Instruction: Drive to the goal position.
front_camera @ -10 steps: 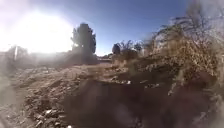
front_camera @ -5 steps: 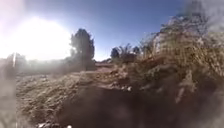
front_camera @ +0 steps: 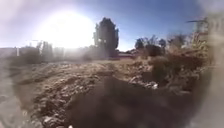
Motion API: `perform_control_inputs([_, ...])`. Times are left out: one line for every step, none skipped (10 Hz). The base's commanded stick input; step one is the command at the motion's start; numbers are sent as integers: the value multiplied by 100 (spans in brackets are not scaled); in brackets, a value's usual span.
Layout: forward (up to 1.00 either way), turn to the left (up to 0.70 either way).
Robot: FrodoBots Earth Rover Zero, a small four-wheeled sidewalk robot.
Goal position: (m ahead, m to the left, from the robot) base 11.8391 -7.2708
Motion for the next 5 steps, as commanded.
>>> perform_control_inputs([50, 0])
perform_control_inputs([50, 0])
perform_control_inputs([50, 0])
perform_control_inputs([50, 2])
perform_control_inputs([50, 41])
